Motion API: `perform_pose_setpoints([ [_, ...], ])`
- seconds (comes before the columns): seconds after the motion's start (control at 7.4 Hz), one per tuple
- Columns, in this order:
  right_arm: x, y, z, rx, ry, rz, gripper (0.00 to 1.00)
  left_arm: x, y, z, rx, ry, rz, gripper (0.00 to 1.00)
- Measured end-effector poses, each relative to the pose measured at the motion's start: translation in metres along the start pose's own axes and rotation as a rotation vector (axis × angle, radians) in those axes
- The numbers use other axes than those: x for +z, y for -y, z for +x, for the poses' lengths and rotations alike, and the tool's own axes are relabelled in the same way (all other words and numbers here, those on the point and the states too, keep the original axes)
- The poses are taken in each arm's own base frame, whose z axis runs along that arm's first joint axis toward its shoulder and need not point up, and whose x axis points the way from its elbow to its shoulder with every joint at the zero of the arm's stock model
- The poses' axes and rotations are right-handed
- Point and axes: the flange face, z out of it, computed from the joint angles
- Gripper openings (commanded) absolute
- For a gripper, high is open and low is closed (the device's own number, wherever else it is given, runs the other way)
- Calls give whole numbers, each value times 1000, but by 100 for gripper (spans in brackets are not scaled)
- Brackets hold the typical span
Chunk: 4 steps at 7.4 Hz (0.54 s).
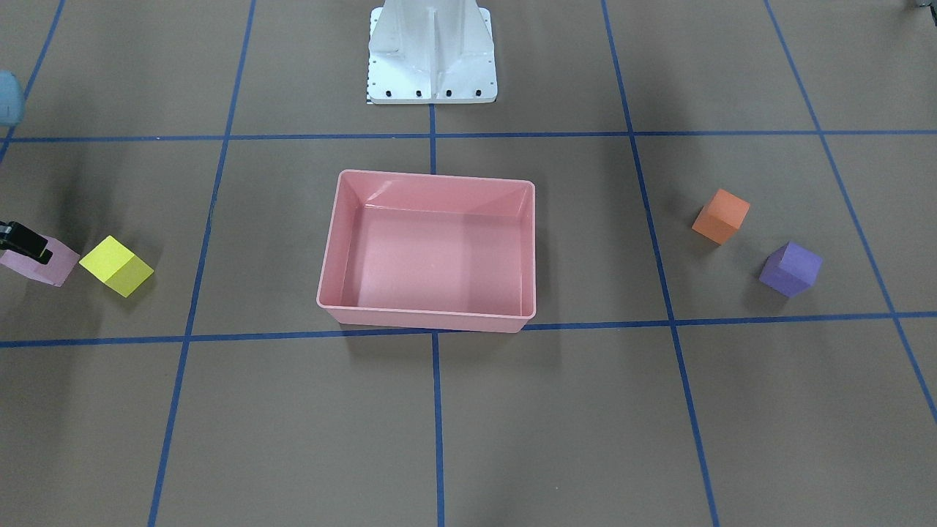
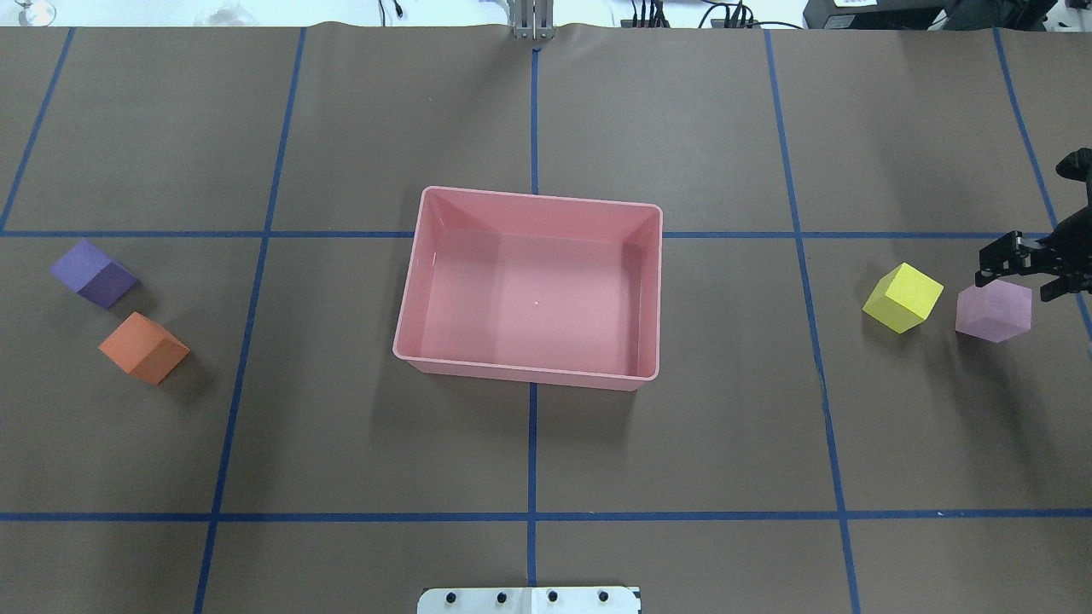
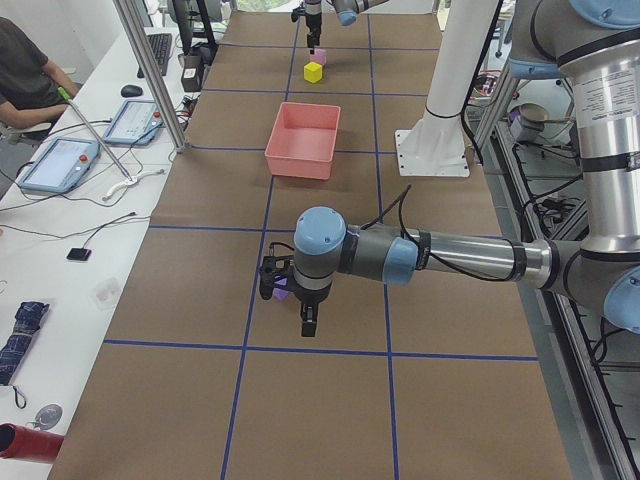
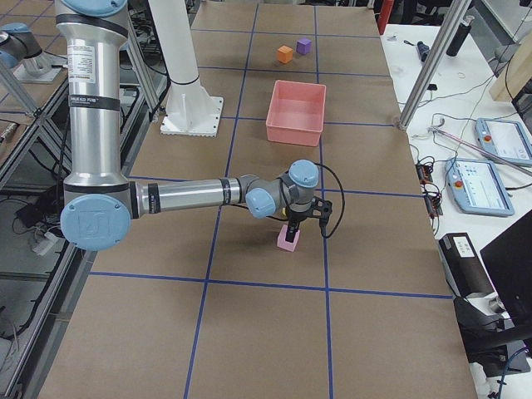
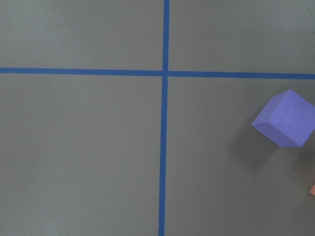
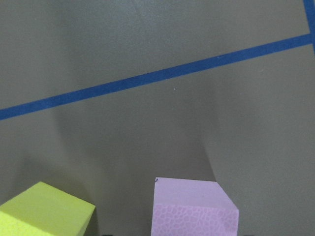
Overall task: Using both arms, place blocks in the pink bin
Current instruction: 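Lower the right gripper onto the light pink cube and close it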
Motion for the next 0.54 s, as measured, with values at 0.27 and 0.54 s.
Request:
perform_pose_setpoints([
  [0.27,8,0,0,1,-9,-12,90,-2,0,2,3,-1,3,100],
  [0.54,25,-4,1,-5,-31,-36,89,-2,0,2,1,-1,4,100],
])
